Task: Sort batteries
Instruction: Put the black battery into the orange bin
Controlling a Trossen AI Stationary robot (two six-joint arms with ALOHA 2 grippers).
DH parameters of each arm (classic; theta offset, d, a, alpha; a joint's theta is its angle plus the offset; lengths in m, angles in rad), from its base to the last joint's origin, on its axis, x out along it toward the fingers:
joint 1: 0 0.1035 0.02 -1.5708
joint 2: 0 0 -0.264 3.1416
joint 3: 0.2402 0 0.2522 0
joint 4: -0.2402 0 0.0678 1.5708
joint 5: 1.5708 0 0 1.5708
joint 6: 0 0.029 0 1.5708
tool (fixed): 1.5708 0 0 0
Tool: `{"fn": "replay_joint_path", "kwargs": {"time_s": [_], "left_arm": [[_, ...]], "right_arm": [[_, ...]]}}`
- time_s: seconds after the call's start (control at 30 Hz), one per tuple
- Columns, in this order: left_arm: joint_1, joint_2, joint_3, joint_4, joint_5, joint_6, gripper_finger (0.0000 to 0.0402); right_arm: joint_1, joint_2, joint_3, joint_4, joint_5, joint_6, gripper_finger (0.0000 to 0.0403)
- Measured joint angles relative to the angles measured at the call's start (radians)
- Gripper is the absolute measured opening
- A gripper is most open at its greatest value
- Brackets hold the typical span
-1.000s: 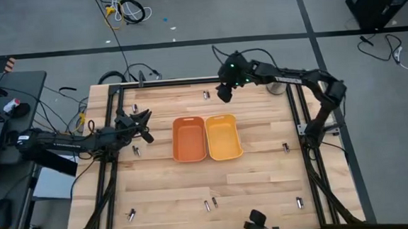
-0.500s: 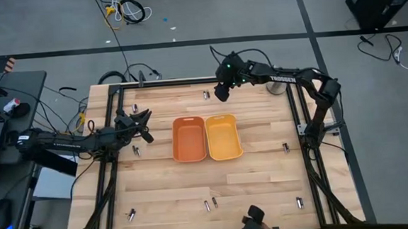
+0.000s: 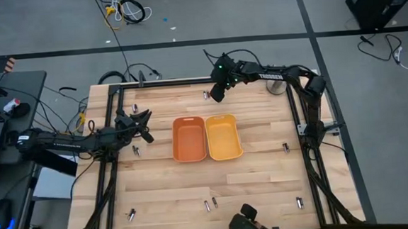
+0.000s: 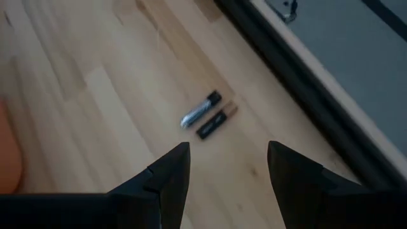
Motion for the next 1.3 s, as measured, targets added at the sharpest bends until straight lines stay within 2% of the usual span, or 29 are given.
{"fn": "replay_joint_path", "kwargs": {"time_s": [0.13, 0.3, 0.4, 0.7, 1.0, 1.17, 1.3], "left_arm": [[0.0, 0.011, 0.0, -0.009, 0.0, 0.0, 0.0051], [0.0, 0.029, 0.0, -0.011, 0.0, -0.011, 0.0051], [0.0, 0.042, 0.0, -0.021, 0.0, -0.029, 0.0051], [0.0, 0.065, 0.0, -0.05, 0.0, -0.056, 0.0051], [0.0, 0.066, 0.0, -0.06, 0.0, -0.056, 0.0051], [0.0, 0.078, 0.0, -0.076, 0.001, -0.056, 0.0051], [0.0, 0.084, 0.0, -0.107, 0.03, -0.056, 0.0051]], "right_arm": [[0.0, 0.075, 0.09, -0.055, -0.001, -0.053, 0.0196], [0.004, 0.146, 0.205, -0.168, -0.006, -0.209, 0.0196], [0.004, 0.179, 0.253, -0.203, 0.01, -0.228, 0.0196], [0.004, 0.191, 0.275, -0.251, 0.019, -0.173, 0.0196], [0.004, 0.191, 0.275, -0.246, 0.02, -0.26, 0.0196], [0.02, 0.19, 0.275, -0.248, 0.038, -0.448, 0.0197], [0.055, 0.189, 0.275, -0.218, 0.13, -0.648, 0.02]]}}
